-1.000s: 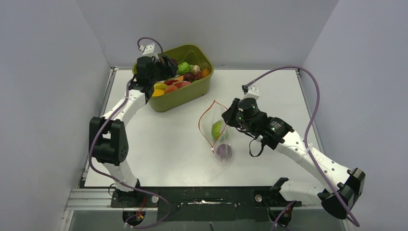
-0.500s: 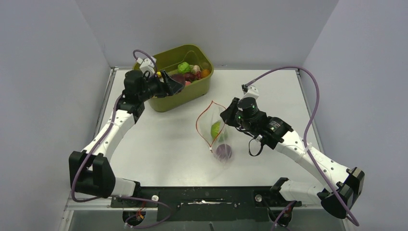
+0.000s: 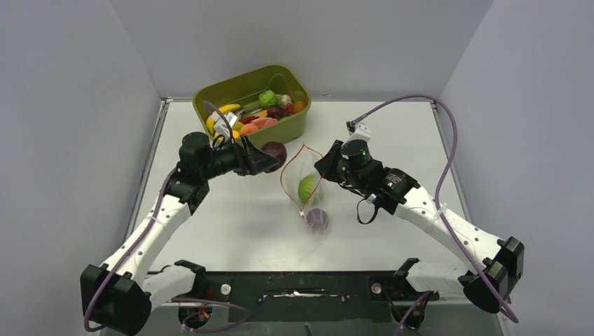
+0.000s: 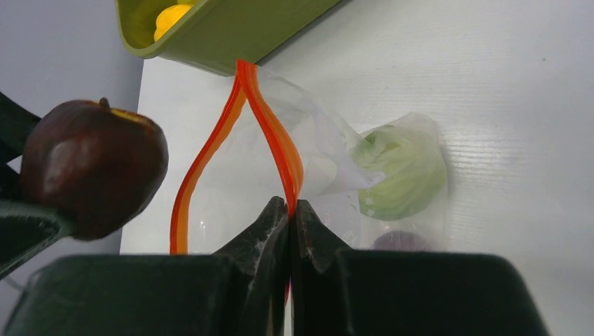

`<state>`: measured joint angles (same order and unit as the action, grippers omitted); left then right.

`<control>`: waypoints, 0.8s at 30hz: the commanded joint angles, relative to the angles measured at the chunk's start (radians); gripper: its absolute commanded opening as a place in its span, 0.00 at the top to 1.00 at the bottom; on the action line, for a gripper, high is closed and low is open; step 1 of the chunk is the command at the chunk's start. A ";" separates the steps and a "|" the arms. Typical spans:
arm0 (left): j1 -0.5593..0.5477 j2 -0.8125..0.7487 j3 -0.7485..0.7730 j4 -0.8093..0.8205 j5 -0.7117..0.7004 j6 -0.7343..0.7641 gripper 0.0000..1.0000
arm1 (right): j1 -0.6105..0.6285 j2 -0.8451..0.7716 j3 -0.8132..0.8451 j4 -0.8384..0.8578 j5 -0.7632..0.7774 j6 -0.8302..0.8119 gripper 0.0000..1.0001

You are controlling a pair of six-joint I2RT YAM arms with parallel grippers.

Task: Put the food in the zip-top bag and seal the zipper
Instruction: Pick up the fake vegetable from the bin, then place the fake vegetable in the zipper food storage bag.

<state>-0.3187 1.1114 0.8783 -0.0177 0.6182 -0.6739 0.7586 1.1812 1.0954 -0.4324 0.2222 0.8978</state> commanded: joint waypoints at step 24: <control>-0.299 0.051 0.114 -0.112 -0.144 0.019 0.50 | 0.000 -0.016 0.015 0.090 -0.015 0.027 1.00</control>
<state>-0.6006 1.1645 0.9211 -0.0956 0.5072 -0.6941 0.7589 1.1923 1.0954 -0.4118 0.2081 0.9146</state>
